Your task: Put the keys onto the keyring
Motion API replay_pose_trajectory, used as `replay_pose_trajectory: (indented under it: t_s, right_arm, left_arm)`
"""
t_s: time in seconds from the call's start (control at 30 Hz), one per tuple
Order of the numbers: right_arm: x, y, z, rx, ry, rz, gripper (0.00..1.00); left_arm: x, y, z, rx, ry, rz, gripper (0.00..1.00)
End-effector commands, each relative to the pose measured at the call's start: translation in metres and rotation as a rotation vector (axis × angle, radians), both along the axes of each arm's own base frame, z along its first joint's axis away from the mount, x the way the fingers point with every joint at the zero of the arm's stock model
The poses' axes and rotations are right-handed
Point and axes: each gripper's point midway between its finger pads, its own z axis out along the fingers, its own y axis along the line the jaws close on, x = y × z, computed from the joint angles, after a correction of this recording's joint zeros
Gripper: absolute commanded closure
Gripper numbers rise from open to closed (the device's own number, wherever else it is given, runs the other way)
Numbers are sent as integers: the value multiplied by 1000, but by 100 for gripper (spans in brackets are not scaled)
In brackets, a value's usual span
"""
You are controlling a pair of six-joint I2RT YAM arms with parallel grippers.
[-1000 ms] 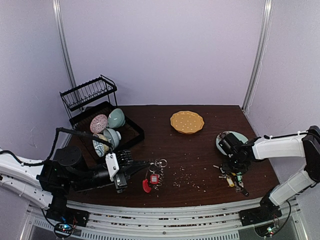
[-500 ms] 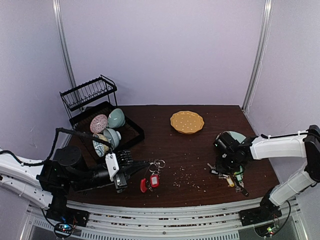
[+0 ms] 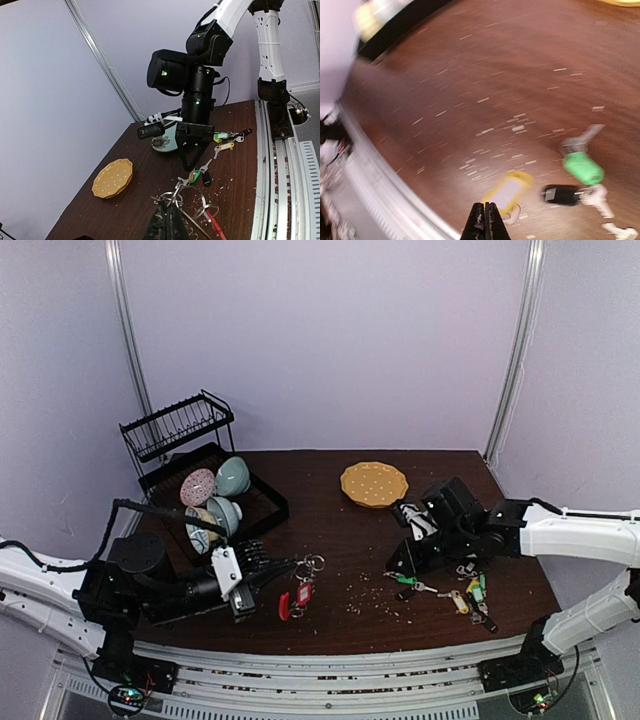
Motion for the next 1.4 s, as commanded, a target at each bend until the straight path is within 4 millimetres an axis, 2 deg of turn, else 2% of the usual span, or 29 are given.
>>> replay_pose_trajectory:
  t_s: [0.0, 0.2, 0.27, 0.37, 0.43, 0.5, 0.53, 0.63, 0.7, 0.77, 0.87, 0.97, 1.13, 1.23, 1.37]
  right_arm:
    - [-56, 41, 12, 156, 114, 309, 100]
    - [-94, 53, -29, 24, 277, 474, 100]
    - [-98, 55, -42, -35, 320, 516, 100]
    - [-89, 57, -60, -141, 330, 567, 100]
    - [-76, 57, -78, -231, 338, 571, 100]
    - [-60, 60, -84, -299, 326, 574, 100]
    - [-55, 61, -94, -333, 341, 581, 100]
    - [-39, 75, -100, -343, 328, 591, 100]
    - [-33, 83, -97, -330, 309, 591, 100]
    - [-29, 88, -86, -297, 272, 586, 100]
    - [-22, 88, -60, -230, 200, 541, 100]
    - [-20, 88, -16, -107, 153, 497, 100]
    - [-46, 85, 58, 75, 50, 542, 100]
    - [-56, 80, 93, 137, -2, 541, 100]
    - [-81, 88, 137, 256, -58, 619, 100]
  left_arm:
    - [9, 9, 23, -54, -34, 52, 100]
    - [10, 9, 22, -48, -25, 55, 100]
    - [9, 10, 22, -48, -24, 54, 100]
    - [9, 10, 23, -53, -23, 53, 100]
    - [9, 10, 24, -56, -21, 52, 100]
    - [9, 10, 24, -57, -17, 51, 100]
    - [9, 11, 24, -59, -14, 52, 100]
    - [9, 12, 25, -63, -8, 58, 100]
    - [10, 13, 25, -65, -8, 58, 100]
    - [11, 14, 20, -46, -14, 68, 100]
    - [20, 19, 7, 15, -54, 124, 100]
    - [26, 23, 7, 76, -147, 161, 100]
    - [19, 18, 20, 146, -414, 118, 100]
    - [16, 9, 25, 183, -526, 104, 100]
    - [21, -5, 25, 287, -639, 153, 100]
